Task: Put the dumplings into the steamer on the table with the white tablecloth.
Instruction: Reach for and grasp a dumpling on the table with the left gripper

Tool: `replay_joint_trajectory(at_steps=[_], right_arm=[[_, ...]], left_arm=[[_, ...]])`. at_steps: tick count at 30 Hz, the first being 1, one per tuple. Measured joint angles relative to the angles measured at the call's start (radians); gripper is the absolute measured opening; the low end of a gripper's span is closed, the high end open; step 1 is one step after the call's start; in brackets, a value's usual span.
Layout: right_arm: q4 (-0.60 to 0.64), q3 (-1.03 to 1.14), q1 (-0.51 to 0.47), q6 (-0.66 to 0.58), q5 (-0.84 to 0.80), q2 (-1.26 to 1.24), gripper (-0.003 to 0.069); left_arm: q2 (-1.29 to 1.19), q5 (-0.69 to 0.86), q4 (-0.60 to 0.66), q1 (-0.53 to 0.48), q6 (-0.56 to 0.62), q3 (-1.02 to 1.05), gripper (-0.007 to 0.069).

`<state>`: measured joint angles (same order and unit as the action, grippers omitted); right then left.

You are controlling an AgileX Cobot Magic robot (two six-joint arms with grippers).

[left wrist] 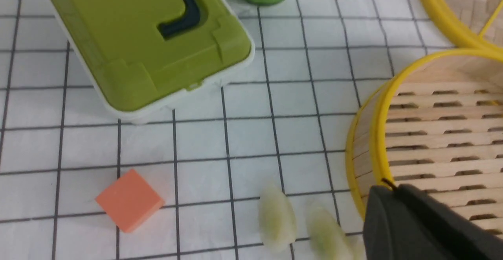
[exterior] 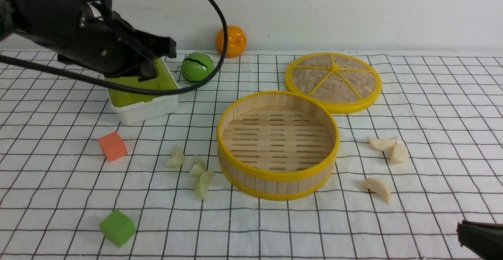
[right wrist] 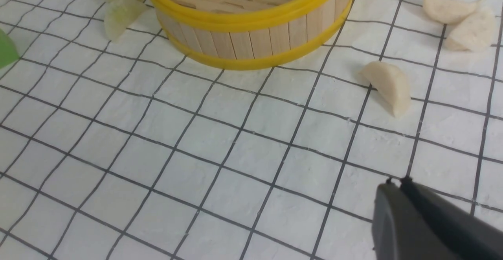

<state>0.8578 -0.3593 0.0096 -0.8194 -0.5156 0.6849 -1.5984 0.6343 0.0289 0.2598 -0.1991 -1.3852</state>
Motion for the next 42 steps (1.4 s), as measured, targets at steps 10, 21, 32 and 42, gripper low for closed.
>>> replay_joint_trajectory(at_steps=[10,21,32,42], right_arm=[[-0.021,0.000,0.000,0.000,0.002,0.000,-0.0004],[-0.042,0.000,0.000,0.000,-0.044,0.000,-0.0004],[-0.041,0.000,0.000,0.000,-0.044,0.000,-0.0004],[-0.019,0.000,0.000,0.000,-0.044,0.000,-0.0004]], left_arm=[[-0.163,0.003,0.009,0.000,0.000,0.004,0.0001],[-0.290,-0.024,0.027,0.000,0.000,0.004,0.0205],[-0.398,-0.070,0.023,0.000,0.000,0.004,0.0395],[-0.437,-0.077,0.026,0.000,0.000,-0.003,0.0281]])
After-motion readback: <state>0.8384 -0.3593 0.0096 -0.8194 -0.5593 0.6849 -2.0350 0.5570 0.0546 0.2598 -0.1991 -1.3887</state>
